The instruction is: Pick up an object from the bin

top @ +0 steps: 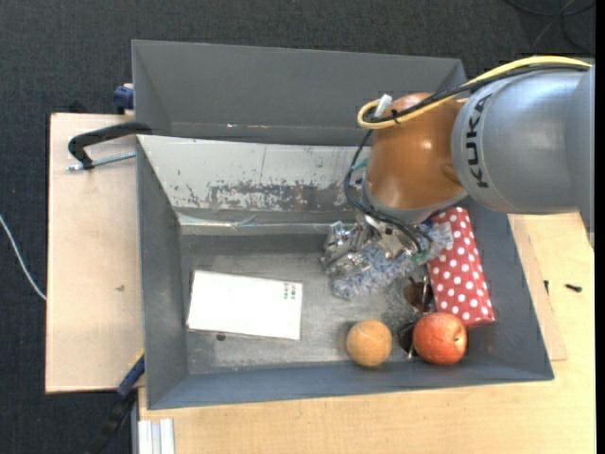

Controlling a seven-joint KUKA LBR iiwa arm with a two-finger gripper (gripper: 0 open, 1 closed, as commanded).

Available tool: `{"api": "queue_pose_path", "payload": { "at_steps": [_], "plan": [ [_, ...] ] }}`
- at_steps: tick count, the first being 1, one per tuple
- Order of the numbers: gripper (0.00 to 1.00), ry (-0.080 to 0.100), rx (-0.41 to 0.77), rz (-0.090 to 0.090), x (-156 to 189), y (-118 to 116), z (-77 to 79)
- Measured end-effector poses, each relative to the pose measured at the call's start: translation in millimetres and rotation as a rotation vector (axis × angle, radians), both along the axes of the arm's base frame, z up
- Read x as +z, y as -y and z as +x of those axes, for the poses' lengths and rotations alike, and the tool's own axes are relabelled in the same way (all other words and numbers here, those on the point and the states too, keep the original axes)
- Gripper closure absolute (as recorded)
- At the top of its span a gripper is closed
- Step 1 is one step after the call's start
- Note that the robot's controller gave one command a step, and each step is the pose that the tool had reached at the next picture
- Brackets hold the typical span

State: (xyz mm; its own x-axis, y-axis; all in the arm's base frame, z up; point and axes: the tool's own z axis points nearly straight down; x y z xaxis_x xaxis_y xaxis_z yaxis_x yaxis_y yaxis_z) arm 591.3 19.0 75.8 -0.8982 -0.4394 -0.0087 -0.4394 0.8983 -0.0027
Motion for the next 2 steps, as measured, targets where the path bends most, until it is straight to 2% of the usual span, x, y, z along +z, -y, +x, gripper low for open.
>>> {"api": "queue_pose_path", "payload": {
  "at_steps": [1,2],
  "plan": [
    [1.0,0.0,0.0,0.0,0.0,0.0,0.0],
    [1.0,-0.011,0.0,0.001,49.5,6.8,-16.7]
  ]
}}
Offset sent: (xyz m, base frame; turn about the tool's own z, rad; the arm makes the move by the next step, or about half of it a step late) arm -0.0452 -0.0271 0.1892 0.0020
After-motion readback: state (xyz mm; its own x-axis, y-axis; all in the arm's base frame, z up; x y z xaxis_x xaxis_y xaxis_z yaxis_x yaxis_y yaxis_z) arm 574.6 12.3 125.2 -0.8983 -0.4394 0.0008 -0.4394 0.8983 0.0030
